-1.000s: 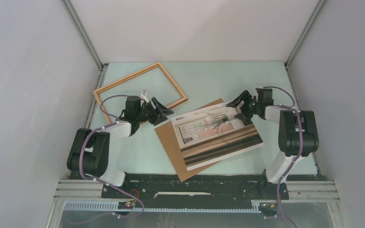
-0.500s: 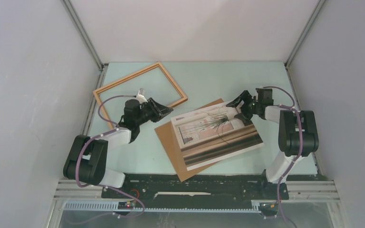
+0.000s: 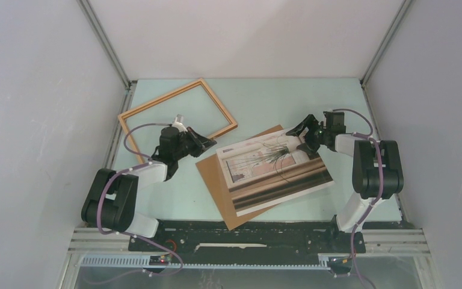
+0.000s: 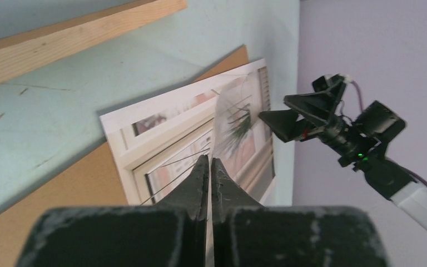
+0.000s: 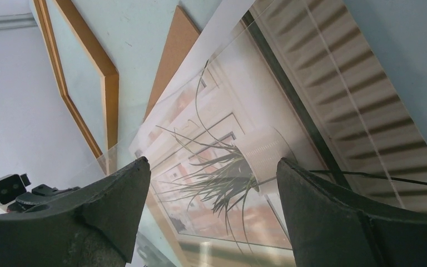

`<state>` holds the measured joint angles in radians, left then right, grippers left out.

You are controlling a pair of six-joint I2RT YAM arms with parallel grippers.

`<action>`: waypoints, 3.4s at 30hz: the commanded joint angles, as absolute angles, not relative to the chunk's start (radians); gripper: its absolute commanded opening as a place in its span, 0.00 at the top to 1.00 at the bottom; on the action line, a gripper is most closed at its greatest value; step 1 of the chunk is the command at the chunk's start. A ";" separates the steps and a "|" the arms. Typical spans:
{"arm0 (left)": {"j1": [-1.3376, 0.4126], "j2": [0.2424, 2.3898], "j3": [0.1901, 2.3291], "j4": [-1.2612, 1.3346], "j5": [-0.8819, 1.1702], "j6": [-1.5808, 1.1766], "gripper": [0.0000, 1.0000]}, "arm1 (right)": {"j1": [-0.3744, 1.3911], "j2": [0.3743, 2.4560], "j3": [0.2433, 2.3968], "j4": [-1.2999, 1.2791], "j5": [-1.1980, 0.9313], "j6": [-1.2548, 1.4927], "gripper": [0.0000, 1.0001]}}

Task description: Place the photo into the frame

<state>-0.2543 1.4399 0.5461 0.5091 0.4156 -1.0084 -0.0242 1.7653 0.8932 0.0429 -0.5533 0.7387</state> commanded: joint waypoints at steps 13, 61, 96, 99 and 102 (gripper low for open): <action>-0.116 1.400 0.703 0.251 0.443 -0.861 1.00 | -0.003 1.620 0.925 0.005 -0.501 0.599 0.09; -0.003 1.461 0.794 -0.201 0.327 -0.686 1.00 | 0.114 1.511 0.904 -0.366 -0.385 0.400 0.08; -0.161 0.849 0.452 -0.459 0.171 -0.764 0.01 | 0.090 1.469 0.838 -0.320 -0.424 0.403 0.08; -0.247 0.800 0.386 -0.370 0.167 -0.869 0.01 | 0.090 1.483 0.838 -0.306 -0.432 0.408 0.08; -0.327 0.824 0.365 -0.296 0.164 -0.926 0.02 | 0.089 1.498 0.841 -0.301 -0.417 0.411 0.08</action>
<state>-0.2478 0.8150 0.3992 -0.4412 0.1791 -0.7879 0.0917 1.5036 0.8383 -0.3393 -0.4255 0.4103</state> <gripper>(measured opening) 0.986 0.923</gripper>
